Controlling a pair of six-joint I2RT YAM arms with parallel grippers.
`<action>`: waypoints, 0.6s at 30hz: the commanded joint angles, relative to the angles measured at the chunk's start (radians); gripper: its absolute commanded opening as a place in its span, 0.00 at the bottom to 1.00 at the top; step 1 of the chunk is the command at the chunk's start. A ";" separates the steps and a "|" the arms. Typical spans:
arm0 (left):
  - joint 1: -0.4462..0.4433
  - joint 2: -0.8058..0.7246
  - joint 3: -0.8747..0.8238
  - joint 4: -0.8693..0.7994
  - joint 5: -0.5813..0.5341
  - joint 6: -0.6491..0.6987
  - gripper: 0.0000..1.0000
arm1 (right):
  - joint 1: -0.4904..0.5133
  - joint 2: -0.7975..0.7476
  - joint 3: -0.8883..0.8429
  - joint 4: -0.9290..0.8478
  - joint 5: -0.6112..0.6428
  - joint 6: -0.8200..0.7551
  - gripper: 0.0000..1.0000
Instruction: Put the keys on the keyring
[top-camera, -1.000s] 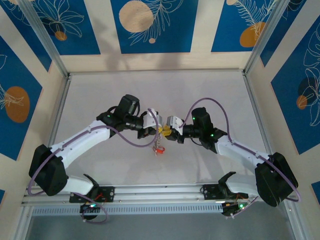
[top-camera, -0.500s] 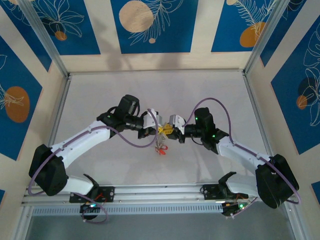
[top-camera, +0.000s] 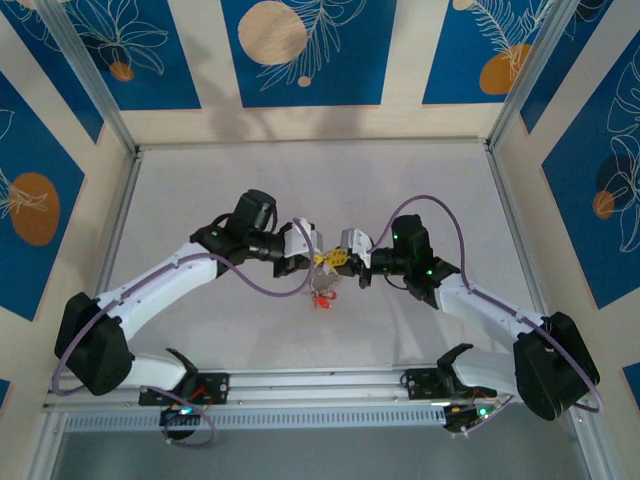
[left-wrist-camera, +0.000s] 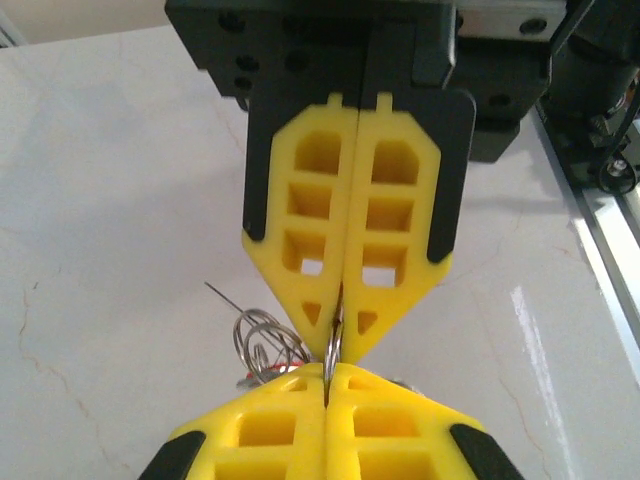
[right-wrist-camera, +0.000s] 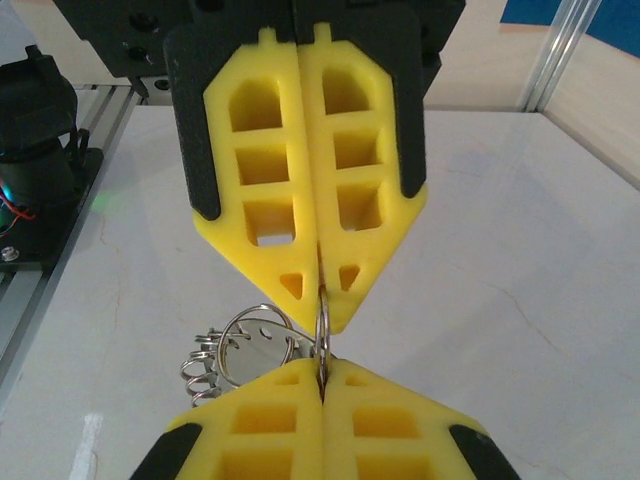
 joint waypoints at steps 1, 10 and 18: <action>0.035 -0.023 0.012 -0.092 -0.081 0.054 0.00 | -0.015 -0.025 0.003 -0.003 -0.020 -0.015 0.00; 0.034 -0.004 0.009 -0.091 -0.048 0.053 0.00 | -0.018 -0.016 0.008 -0.008 -0.031 -0.006 0.00; 0.030 0.021 0.032 -0.059 0.043 0.015 0.15 | -0.002 0.006 0.024 -0.024 -0.025 -0.013 0.00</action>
